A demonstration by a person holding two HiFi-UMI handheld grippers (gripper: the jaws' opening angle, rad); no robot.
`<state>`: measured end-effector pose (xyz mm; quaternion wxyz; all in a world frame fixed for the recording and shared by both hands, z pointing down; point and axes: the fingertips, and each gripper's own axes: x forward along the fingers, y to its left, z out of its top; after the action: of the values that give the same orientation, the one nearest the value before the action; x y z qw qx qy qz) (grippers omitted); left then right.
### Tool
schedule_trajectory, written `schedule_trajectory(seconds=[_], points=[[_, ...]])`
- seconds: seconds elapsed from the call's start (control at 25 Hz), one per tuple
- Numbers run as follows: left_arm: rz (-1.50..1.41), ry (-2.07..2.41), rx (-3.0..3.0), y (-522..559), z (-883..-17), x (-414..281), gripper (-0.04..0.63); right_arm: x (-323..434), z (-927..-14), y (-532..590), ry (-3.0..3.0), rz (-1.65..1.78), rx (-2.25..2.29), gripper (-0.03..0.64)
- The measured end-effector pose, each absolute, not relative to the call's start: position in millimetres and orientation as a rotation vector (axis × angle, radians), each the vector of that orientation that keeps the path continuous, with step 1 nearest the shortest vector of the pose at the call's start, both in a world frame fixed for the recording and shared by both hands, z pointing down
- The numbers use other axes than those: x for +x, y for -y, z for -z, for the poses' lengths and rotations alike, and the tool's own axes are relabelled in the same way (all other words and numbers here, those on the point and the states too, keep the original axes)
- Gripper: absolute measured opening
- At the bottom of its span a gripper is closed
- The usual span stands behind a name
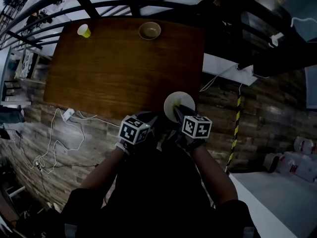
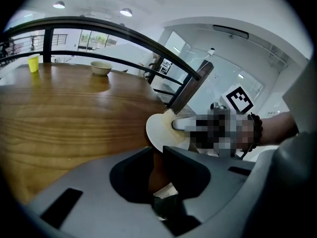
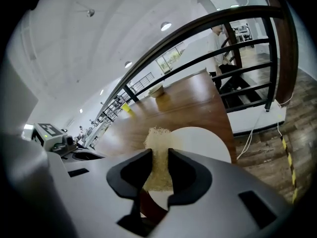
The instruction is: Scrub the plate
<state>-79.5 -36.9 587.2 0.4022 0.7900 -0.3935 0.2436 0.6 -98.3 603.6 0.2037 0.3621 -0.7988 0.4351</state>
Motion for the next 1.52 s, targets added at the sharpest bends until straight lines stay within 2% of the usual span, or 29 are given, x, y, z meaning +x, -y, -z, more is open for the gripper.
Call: schedule_trajectory(seconds=[0.44, 0.68, 1.16, 1.52], points=[[-0.738, 0.865, 2.147, 62, -578, -27, 0.069, 94, -586, 111, 2.179, -1.32, 1.326, 0.11], [-0.731, 0.956, 2.292, 90, -531, -26, 0.069, 118, -539, 109, 2.246, -1.36, 1.424, 0.11], [-0.449, 1.287, 2.474, 109, -383, -72, 0.069, 90, -391, 106, 2.667, -0.975, 1.328, 0.11], [-0.204, 1.354, 2.537, 97, -323, -77, 0.069, 34, -348, 75, 2.806, -0.853, 1.123, 0.11]])
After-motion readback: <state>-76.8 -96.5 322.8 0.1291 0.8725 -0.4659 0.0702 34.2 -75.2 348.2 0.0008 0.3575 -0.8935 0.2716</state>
